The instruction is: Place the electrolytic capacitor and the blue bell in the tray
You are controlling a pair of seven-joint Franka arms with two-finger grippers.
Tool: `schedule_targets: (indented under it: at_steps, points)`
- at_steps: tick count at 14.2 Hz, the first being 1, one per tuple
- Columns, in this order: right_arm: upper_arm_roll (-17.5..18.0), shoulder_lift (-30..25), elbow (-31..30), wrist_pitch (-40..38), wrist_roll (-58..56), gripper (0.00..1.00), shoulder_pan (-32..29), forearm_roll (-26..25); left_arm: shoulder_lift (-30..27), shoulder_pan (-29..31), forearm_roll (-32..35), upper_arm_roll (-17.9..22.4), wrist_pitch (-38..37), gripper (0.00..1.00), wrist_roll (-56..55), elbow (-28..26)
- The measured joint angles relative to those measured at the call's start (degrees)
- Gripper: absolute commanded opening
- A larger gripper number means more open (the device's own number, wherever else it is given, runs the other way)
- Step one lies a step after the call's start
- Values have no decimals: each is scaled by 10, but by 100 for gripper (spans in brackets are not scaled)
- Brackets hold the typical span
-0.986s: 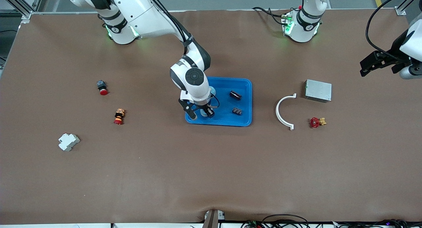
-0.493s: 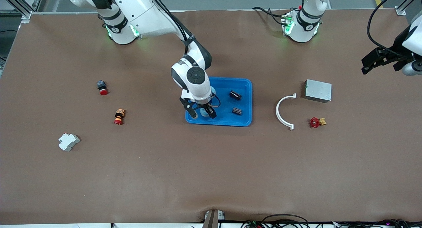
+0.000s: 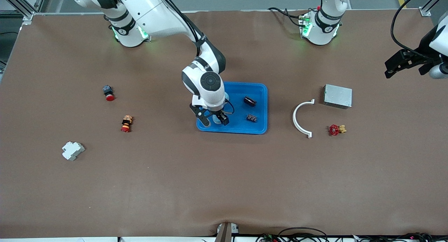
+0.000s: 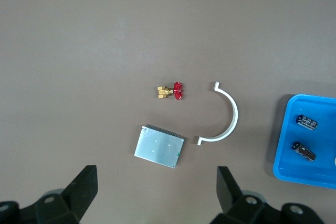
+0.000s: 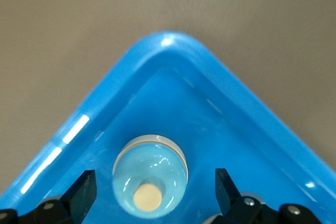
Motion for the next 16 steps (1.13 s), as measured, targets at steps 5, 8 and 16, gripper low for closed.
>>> schedule_targets:
  at_steps: [5, 8, 16]
  points:
    - [-5, -85, 15, -140, -150, 100, -63, 7, 0, 0, 0, 0, 0, 100, 0, 0]
    - [-9, -123, 12, -200, -285, 100, -120, 8, 0, 0, 0, -1, 0, 100, 0, 0]
    - [-13, -212, -24, -251, -683, 100, -292, -8, 4, 0, 0, 0, 0, 100, 0, 0]
